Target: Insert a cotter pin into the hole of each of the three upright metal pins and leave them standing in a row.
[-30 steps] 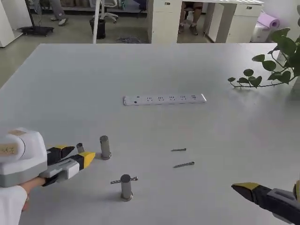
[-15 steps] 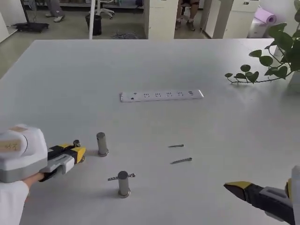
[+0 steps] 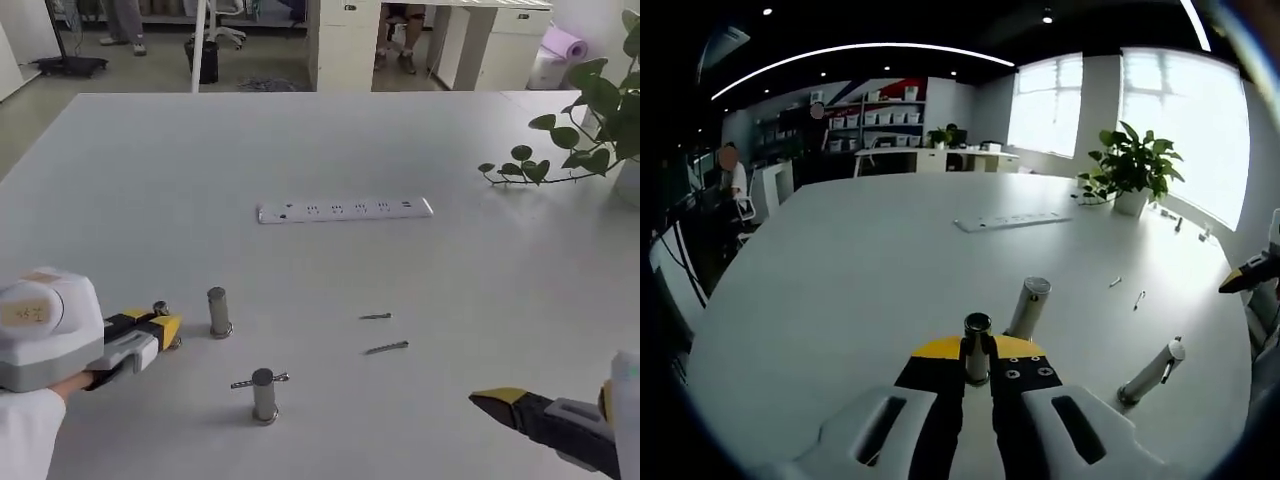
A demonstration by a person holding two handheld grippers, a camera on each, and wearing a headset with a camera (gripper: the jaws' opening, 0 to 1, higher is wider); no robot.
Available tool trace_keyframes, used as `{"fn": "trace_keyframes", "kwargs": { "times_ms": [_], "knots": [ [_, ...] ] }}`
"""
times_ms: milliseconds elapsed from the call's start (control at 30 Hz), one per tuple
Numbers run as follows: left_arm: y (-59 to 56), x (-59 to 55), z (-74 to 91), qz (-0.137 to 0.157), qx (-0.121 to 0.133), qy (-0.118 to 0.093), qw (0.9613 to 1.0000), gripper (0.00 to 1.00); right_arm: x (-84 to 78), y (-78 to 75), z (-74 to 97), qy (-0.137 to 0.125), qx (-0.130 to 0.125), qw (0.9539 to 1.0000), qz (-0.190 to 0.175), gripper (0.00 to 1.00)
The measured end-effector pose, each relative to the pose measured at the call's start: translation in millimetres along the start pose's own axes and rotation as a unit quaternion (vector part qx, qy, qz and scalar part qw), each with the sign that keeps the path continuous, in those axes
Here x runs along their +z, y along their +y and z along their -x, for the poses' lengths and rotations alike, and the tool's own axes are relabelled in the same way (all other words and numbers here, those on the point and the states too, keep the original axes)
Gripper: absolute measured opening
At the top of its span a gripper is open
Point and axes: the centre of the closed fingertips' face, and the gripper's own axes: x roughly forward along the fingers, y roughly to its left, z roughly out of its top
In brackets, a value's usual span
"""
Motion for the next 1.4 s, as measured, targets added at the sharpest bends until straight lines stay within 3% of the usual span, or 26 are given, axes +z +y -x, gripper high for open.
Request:
{"fn": "trace_keyframes", "kwargs": {
  "times_ms": [33,267,467,633,833,1133,1400],
  "knots": [
    [-1.6,2.7,3.3,-0.012,0.0,-0.002,0.9999,0.07,0.2,1.3,-0.3,0.002,0.003,1.0,0.002,0.89],
    [-10.7,13.6,31.3,-0.02,0.006,-0.018,0.9996,0.07,6.7,1.8,0.1,-0.011,-0.003,0.9999,0.008,0.89],
    [-23.8,10.4,59.1,-0.02,0.017,-0.027,0.9993,0.07,8.0,1.3,4.9,-0.019,-0.01,0.9998,0.006,0.89],
    [-44.6,0.3,79.3,-0.066,0.012,-0.011,0.9977,0.07,9.3,0.5,9.7,-0.028,-0.014,0.9995,0.007,0.89],
    [-74.5,-3.6,97.5,-0.066,-0.002,-0.017,0.9976,0.07,10.1,-0.1,14.2,-0.037,-0.016,0.9992,0.01,0.89],
    [-113.8,-9.8,101.2,-0.07,-0.032,-0.018,0.9969,0.07,12.7,3.6,15.3,-0.045,-0.012,0.9988,0.012,0.89],
    [-146.1,-27.7,92.2,-0.087,-0.053,0.0,0.9948,0.07,8.2,4.9,18.8,-0.047,-0.011,0.9988,0.008,0.88]
  ]
}}
